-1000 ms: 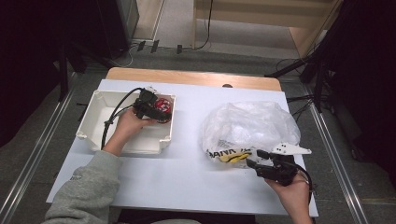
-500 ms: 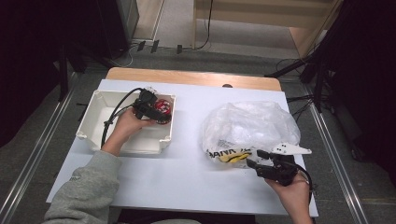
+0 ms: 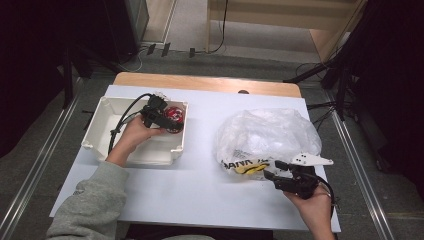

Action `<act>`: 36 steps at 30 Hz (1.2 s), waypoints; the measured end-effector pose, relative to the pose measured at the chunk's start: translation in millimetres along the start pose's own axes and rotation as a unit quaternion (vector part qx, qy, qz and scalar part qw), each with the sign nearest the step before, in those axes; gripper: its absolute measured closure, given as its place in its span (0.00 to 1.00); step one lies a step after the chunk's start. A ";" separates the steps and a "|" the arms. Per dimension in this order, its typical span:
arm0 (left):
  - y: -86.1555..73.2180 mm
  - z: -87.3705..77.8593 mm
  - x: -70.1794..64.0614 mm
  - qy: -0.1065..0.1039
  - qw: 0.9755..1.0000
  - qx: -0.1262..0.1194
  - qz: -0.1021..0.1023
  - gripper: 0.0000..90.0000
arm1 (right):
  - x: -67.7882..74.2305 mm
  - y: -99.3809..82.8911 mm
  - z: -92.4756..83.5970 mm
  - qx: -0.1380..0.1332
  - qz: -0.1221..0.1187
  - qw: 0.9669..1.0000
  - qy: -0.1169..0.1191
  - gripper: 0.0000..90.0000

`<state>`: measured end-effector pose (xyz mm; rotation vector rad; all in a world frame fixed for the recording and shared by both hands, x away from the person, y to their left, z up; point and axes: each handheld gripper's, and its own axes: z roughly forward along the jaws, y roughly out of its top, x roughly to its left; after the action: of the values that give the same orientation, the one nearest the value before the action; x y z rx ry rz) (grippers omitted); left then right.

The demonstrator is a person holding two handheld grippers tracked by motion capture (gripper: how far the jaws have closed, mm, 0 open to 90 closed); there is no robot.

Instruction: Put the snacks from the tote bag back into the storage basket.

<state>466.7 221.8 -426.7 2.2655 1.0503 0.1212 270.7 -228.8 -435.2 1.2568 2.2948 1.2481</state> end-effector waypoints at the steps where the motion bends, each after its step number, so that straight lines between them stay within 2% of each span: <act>1: 0.1 -1.6 -0.5 0.001 1.000 0.000 0.000 0.15 | 0.1 0.1 0.0 0.000 0.000 1.000 0.000 0.47; 12: -1.5 -15.7 -5.8 0.008 1.000 -0.002 0.008 0.15 | -0.4 1.3 0.7 -0.003 -0.003 1.000 0.001 0.47; 18: -3.3 -22.0 -4.6 0.009 1.000 -0.002 0.003 0.15 | -0.4 2.2 0.9 -0.003 -0.003 1.000 0.001 0.47; 22: -5.5 -28.9 -3.7 0.004 1.000 -0.017 -0.003 0.17 | -0.8 2.8 1.1 -0.002 -0.003 1.000 0.000 0.47; 31: -13.7 -40.0 -6.2 0.009 1.000 -0.011 0.003 0.20 | -1.0 5.2 2.5 -0.002 -0.008 1.000 0.001 0.47; 33: -17.2 -44.5 -7.0 0.007 1.000 -0.025 0.003 0.25 | -1.2 5.8 3.2 -0.003 -0.008 1.000 0.002 0.47; 36: -21.3 -48.7 -6.7 0.003 1.000 -0.026 0.002 0.31 | -0.8 6.9 4.0 -0.002 -0.008 1.000 0.002 0.47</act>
<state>432.1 252.0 -399.0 2.2219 1.0352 0.1559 277.4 -225.3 -432.5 1.2321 2.2992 1.2503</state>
